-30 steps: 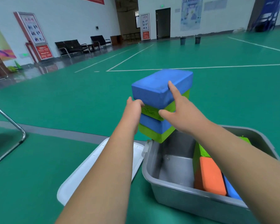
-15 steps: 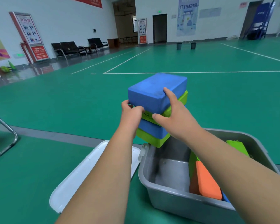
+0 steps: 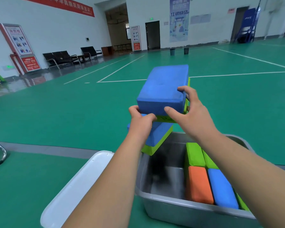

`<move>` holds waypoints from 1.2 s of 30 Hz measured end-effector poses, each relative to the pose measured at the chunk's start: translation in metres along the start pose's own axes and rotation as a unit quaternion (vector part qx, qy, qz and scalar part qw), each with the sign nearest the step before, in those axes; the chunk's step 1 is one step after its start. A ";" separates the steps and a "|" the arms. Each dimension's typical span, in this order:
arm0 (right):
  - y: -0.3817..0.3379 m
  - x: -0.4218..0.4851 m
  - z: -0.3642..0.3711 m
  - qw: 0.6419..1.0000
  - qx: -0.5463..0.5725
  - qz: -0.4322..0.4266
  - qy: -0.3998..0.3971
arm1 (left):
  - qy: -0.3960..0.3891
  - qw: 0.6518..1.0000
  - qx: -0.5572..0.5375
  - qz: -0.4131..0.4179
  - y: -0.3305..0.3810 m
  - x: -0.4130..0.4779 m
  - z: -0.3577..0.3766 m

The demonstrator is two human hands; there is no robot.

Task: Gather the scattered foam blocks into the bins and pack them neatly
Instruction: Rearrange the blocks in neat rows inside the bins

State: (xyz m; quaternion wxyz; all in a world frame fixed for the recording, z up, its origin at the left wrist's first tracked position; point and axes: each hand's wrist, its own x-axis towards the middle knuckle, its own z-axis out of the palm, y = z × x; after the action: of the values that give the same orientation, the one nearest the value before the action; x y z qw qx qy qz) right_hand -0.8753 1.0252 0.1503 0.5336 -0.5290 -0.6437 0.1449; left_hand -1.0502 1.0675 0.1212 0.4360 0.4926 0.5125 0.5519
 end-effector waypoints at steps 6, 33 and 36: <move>0.035 -0.002 -0.059 0.998 -0.018 0.048 0.048 | -0.069 0.996 0.055 0.014 -0.010 -0.017 0.064; 0.171 -0.046 -0.141 0.929 -0.244 0.264 -0.093 | -0.273 0.910 0.294 -0.107 -0.079 -0.066 0.173; 0.168 -0.039 -0.133 0.919 -0.288 0.257 -0.080 | -0.292 0.903 0.298 -0.106 -0.078 -0.065 0.172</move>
State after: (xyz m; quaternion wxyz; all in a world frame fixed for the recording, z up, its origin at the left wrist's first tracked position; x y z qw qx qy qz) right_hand -0.6798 1.0096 0.0550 0.2489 -0.7938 -0.5401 0.1276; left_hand -0.8734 1.0344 0.0353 0.4549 0.6812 0.5519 0.1559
